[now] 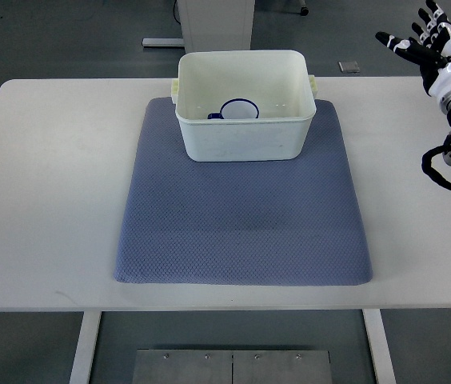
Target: Place cup in box with right hand
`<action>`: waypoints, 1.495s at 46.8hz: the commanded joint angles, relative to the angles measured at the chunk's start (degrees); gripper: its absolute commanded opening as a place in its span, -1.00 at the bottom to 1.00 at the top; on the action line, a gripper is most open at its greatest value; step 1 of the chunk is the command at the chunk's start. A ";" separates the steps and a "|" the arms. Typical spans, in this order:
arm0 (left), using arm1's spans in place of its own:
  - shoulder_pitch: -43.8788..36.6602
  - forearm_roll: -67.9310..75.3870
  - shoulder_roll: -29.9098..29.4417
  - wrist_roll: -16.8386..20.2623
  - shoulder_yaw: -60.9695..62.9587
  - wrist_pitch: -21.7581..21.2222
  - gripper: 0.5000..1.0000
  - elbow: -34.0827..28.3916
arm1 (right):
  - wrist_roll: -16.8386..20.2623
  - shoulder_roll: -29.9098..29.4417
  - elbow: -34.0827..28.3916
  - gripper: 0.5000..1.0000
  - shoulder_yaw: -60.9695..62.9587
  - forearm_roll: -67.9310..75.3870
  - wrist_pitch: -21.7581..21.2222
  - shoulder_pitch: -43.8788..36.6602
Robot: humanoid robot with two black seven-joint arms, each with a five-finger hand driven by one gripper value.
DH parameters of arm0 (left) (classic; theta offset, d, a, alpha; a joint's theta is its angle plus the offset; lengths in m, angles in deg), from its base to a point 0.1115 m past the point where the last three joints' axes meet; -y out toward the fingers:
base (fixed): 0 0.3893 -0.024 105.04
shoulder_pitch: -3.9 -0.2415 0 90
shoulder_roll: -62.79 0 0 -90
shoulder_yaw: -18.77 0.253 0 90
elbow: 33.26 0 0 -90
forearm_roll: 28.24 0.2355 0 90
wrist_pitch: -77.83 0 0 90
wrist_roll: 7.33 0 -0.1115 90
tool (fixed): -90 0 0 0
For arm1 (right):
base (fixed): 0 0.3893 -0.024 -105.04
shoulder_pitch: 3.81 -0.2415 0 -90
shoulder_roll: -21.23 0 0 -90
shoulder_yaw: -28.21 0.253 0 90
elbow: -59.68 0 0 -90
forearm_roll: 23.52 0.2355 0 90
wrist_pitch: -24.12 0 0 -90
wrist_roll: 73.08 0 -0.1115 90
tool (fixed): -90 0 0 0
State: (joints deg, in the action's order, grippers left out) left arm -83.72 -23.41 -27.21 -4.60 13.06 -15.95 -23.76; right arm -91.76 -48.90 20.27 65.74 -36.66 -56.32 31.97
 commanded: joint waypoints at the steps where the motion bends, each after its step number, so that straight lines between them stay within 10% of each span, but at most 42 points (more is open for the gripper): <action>1: 0.00 0.00 0.00 0.00 0.00 0.00 1.00 0.00 | 0.39 -0.09 2.76 1.00 -0.01 3.55 -0.33 0.26; 35: 0.00 0.00 0.00 0.08 0.00 0.00 1.00 0.00 | 1.45 -4.05 12.26 1.00 4.83 14.63 -15.71 7.20; 70: 0.00 0.00 0.00 0.00 0.00 0.00 1.00 0.00 | -1.10 -8.44 11.56 1.00 4.12 14.02 -15.89 9.05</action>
State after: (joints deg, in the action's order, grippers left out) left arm -83.73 -23.41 -27.21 -4.60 13.07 -15.94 -23.76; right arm -92.87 -57.10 31.82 69.96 -22.64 -72.21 41.02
